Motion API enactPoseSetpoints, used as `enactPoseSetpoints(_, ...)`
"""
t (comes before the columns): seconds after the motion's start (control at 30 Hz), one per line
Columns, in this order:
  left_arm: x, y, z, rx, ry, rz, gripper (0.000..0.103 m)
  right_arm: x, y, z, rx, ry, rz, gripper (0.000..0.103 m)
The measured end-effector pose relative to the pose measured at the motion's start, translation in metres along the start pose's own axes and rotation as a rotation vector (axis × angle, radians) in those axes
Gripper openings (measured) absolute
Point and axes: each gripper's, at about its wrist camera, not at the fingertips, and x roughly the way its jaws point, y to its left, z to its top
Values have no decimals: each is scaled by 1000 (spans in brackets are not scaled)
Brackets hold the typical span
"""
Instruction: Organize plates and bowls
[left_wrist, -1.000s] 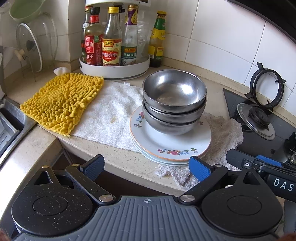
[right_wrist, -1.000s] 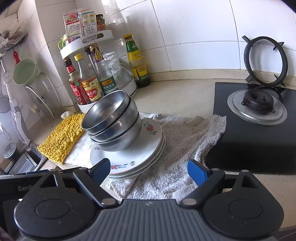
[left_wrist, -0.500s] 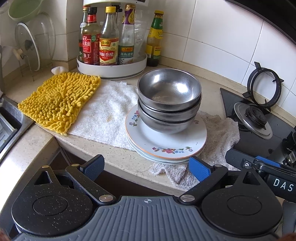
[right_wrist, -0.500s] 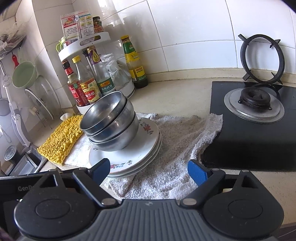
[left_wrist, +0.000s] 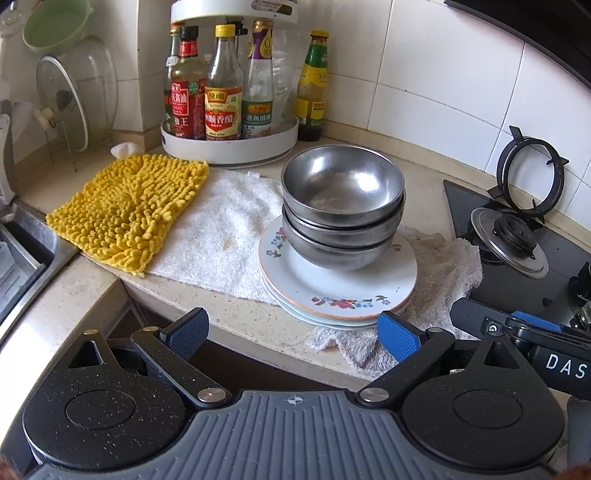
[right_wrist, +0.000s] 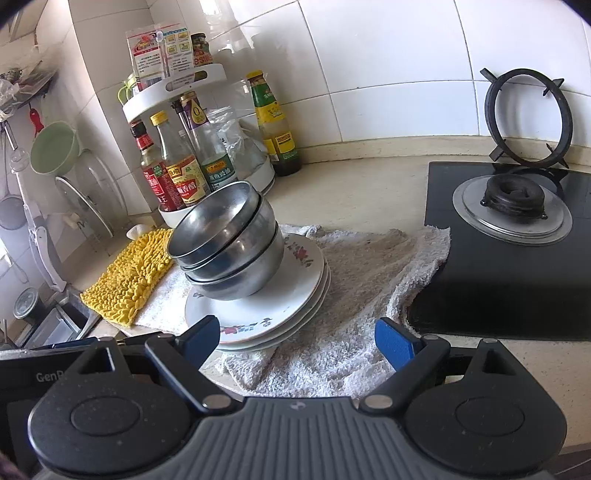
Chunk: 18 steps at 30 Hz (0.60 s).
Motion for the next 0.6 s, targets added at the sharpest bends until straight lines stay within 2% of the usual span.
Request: enactPoseSetpoints(0.6, -7, 3, 0, 6, -22, 26, 100, -2, 4, 1, -11, -3, 8, 103)
